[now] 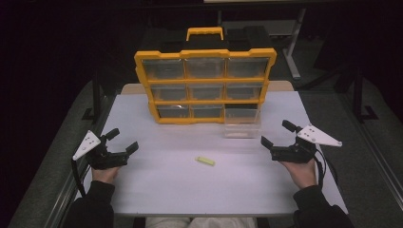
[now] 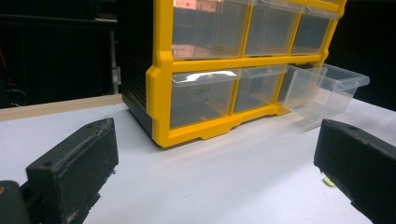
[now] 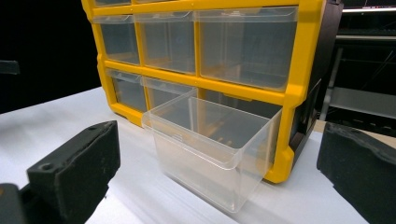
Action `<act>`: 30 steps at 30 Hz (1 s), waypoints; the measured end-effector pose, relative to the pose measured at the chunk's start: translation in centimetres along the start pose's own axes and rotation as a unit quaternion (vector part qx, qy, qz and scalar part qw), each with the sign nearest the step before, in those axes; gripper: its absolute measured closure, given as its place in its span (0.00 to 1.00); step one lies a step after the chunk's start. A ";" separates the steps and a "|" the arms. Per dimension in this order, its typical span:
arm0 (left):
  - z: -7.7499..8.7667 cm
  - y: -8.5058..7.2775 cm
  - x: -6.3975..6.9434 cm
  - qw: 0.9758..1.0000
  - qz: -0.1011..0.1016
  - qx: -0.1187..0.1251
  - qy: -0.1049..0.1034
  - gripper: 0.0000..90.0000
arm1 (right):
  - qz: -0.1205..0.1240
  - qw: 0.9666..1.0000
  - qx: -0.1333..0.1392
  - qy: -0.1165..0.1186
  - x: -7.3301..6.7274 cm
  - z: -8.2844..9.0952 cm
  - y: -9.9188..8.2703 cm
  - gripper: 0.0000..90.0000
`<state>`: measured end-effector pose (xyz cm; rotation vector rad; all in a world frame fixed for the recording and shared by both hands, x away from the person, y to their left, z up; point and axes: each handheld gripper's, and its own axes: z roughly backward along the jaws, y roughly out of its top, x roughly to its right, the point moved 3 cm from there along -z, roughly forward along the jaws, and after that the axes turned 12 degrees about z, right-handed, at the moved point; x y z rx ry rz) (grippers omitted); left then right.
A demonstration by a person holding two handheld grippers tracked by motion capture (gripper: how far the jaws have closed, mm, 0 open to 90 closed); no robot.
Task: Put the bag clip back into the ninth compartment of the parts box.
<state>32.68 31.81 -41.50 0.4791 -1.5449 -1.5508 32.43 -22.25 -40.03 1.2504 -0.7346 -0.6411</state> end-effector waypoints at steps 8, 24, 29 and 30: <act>0.1 0.1 -0.1 1.000 -0.002 0.002 0.003 0.00 | -0.004 1.000 -0.007 0.011 -0.2 0.0 0.1 0.00; 0.2 0.2 0.0 1.000 -0.004 0.006 0.006 0.00 | -0.010 0.999 -0.028 0.039 -0.9 -0.7 0.6 0.00; 0.2 0.2 0.0 1.000 -0.004 0.006 0.006 0.00 | -0.001 0.998 -0.043 0.052 -1.2 -1.1 1.1 0.00; 0.2 0.1 0.0 1.000 -0.004 0.005 0.007 0.00 | 0.000 0.997 -0.046 0.055 -1.3 -1.2 1.3 0.00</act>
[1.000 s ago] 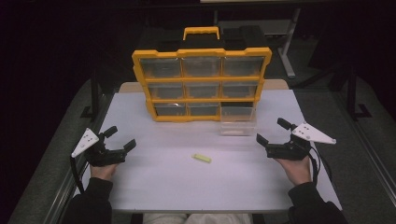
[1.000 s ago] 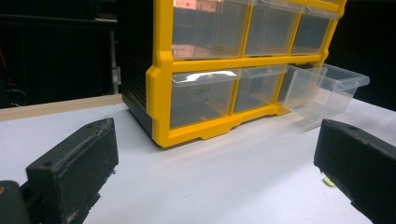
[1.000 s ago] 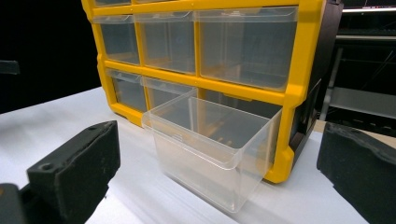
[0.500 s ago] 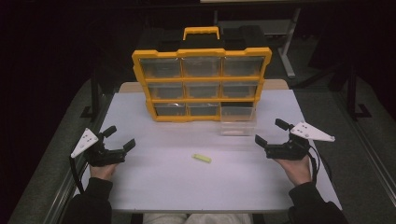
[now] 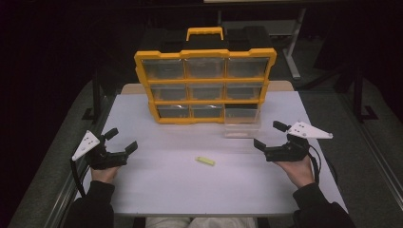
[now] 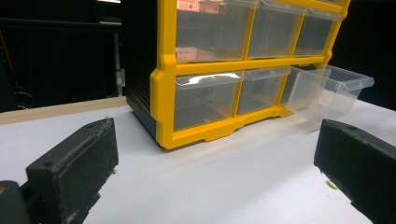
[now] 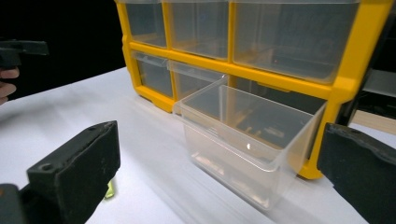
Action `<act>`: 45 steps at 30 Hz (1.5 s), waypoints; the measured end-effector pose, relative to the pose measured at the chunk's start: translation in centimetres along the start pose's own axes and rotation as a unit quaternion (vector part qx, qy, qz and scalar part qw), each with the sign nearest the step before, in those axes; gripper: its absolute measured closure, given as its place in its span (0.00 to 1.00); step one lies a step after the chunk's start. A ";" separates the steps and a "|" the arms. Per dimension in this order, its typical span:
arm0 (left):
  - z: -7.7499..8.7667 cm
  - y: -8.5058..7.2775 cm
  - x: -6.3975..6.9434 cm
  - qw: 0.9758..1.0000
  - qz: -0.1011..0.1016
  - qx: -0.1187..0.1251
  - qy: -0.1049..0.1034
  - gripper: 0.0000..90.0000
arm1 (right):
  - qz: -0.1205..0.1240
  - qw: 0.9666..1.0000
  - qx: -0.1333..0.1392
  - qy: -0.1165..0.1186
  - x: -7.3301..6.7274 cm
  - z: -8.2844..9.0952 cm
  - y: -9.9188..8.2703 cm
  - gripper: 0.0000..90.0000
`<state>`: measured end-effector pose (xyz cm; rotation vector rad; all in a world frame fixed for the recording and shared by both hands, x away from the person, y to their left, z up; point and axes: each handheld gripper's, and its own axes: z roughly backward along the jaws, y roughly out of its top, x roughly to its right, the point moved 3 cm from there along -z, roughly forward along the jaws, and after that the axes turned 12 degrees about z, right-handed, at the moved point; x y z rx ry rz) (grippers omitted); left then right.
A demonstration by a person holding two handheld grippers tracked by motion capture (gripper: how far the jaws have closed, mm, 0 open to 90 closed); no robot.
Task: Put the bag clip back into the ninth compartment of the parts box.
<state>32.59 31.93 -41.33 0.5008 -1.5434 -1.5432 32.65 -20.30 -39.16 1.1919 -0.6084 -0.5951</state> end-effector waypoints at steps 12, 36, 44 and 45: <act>0.0 0.0 0.0 1.000 0.001 -0.002 -0.001 0.00 | 0.029 0.999 -0.028 0.031 -1.1 -2.0 2.2 0.00; -0.1 0.0 0.2 1.000 -0.001 -0.002 -0.002 0.00 | 0.066 0.987 -0.099 0.109 -3.4 -5.8 4.2 0.00; -0.1 0.0 0.3 1.000 -0.002 -0.001 -0.007 0.00 | 0.070 0.981 -0.120 0.132 -4.4 -7.2 4.5 0.00; -0.1 0.0 0.3 1.000 -0.002 0.000 -0.008 0.00 | 0.071 0.981 -0.123 0.135 -4.5 -7.4 4.5 0.00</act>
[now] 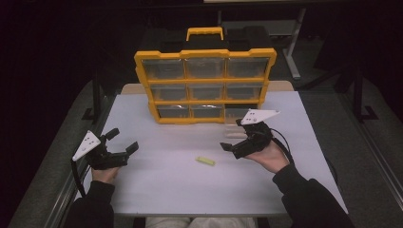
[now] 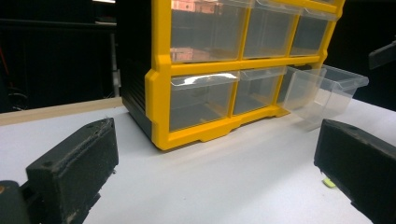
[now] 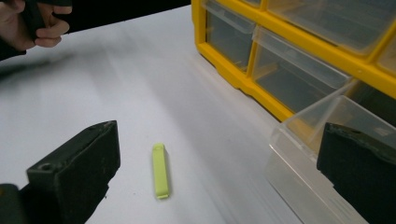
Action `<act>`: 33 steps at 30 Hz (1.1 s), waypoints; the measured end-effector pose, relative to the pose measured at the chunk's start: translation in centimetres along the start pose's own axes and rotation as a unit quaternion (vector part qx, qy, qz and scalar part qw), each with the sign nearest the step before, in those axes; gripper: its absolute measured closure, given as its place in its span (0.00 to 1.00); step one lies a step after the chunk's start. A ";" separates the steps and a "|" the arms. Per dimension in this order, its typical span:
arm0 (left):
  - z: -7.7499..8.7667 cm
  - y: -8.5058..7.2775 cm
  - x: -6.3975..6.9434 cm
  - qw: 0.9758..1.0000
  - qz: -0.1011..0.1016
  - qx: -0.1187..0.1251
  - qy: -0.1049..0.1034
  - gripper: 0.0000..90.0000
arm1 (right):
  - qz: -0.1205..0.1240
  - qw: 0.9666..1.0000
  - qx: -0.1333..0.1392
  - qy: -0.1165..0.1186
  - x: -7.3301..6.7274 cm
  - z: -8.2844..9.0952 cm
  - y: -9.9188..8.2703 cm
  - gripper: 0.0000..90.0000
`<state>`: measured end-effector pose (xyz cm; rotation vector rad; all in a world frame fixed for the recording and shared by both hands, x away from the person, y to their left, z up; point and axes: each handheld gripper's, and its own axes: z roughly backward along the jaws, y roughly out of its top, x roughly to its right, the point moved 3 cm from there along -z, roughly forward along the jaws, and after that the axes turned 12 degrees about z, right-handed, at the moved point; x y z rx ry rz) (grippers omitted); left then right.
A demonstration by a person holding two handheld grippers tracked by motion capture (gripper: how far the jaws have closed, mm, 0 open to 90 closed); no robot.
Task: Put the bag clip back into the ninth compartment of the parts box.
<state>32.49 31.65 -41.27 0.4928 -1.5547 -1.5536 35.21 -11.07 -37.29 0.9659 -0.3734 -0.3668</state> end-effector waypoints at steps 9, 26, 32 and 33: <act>0.0 0.1 0.1 1.000 -0.005 0.004 0.002 0.00 | 0.005 1.000 -0.015 0.018 -0.3 -1.2 0.5 0.00; 0.1 0.2 0.1 1.000 -0.009 0.004 0.005 0.00 | 0.016 0.997 -0.056 0.042 -0.9 -4.0 1.0 0.00; 0.1 0.2 0.2 1.000 -0.010 0.005 0.005 0.00 | 0.021 0.996 -0.073 0.053 -1.2 -5.0 1.3 0.00; 0.1 0.2 0.1 1.000 -0.009 0.005 0.005 0.00 | 0.025 0.995 -0.076 0.055 -1.2 -5.2 1.3 0.00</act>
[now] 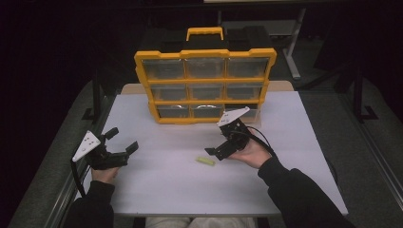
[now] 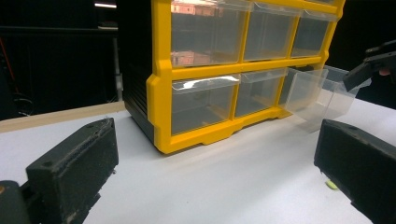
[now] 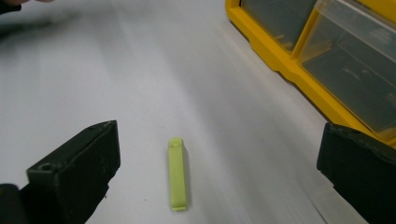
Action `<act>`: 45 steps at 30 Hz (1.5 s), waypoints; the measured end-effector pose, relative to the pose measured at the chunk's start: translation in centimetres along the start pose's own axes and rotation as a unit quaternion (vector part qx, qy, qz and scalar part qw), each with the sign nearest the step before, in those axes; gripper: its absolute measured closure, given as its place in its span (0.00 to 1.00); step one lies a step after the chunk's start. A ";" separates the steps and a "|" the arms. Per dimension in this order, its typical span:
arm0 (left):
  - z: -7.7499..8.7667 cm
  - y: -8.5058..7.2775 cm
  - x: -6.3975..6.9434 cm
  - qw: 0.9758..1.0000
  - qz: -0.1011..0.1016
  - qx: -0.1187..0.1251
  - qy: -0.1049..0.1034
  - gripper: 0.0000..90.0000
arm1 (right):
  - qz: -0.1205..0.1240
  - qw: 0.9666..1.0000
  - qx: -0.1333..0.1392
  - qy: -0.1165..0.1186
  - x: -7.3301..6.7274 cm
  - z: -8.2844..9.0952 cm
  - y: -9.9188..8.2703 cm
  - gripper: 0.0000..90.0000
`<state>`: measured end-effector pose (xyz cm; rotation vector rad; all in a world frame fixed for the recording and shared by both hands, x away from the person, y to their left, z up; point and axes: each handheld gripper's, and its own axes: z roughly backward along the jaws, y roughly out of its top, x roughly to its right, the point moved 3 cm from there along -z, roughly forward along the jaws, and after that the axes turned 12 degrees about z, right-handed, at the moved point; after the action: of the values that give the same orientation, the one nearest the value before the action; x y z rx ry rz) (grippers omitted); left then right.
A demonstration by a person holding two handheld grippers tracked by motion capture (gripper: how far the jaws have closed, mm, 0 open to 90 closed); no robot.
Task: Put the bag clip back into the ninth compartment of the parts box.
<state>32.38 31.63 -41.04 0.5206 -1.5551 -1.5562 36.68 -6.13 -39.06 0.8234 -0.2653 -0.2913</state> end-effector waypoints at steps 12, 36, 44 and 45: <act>0.0 0.0 0.0 1.000 -0.001 0.000 0.000 0.00 | 0.012 0.999 -0.037 0.024 -0.6 -2.5 0.3 0.00; -0.2 -0.1 0.3 1.000 -0.006 -0.005 -0.003 0.00 | 0.038 0.992 -0.106 0.047 -0.9 -5.0 -0.2 0.00; -0.2 -0.1 0.2 1.000 -0.006 -0.006 -0.003 0.00 | 0.040 0.989 -0.124 0.065 -1.6 -5.5 -0.4 0.00; -0.2 -0.1 0.2 1.000 -0.006 -0.006 -0.004 0.00 | 0.042 0.988 -0.129 0.067 -1.8 -5.7 -0.4 0.00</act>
<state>32.42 31.32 -41.12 0.5187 -1.5500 -1.5762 36.94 -1.92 -43.25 0.5713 -0.1313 -0.1851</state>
